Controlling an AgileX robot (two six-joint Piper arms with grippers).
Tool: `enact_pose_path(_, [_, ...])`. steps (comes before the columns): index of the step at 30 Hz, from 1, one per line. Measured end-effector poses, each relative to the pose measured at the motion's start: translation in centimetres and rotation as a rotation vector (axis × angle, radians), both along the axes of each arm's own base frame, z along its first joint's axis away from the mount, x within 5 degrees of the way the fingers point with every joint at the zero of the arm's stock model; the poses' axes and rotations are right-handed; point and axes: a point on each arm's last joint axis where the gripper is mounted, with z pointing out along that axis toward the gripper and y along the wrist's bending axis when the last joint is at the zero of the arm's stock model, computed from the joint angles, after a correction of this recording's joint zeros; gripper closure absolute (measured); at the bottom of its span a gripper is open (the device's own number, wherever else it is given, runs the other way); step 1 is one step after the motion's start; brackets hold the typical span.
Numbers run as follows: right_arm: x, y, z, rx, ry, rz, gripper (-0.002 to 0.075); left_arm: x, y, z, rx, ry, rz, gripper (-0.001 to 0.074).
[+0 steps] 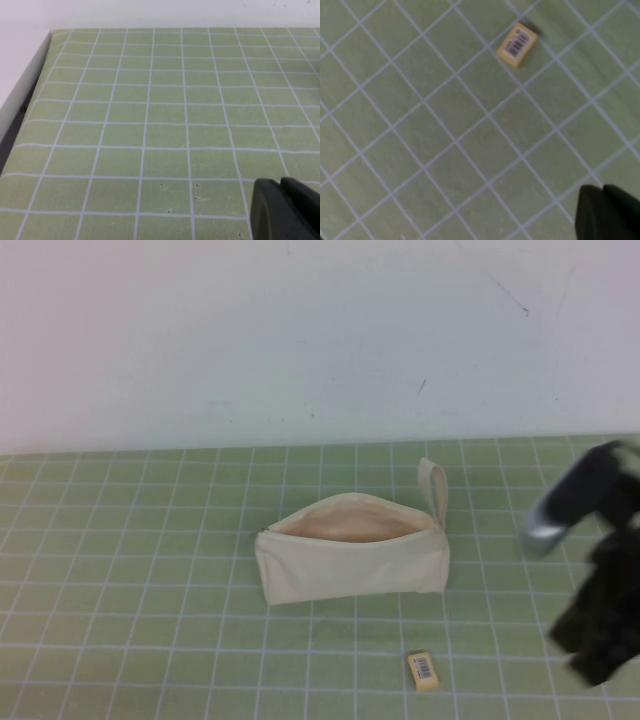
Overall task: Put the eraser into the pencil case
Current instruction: Pick up the eraser from the table
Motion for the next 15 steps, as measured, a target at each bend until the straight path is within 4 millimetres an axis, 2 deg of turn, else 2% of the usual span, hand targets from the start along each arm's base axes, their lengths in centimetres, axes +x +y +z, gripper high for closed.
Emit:
enact_pose_path(5, [0.3,5.9,-3.4,-0.023,-0.012,0.048,0.0726,0.0,0.0,0.0,0.0,0.0,0.0,0.0736])
enact_pose_path(9, [1.3,8.3,-6.0,-0.01,0.004,0.006,0.0694,0.0,0.0,0.0,0.0,0.0,0.0,0.0736])
enact_pose_path(12, [2.0,8.8,-8.2,-0.037,0.044,-0.023,0.0592,0.0,0.0,0.0,0.0,0.0,0.0,0.0736])
enact_pose_path(15, [2.5,9.0,-9.7,-0.065,0.06,-0.054,0.043,0.0,0.0,0.0,0.0,0.0,0.0,0.0736])
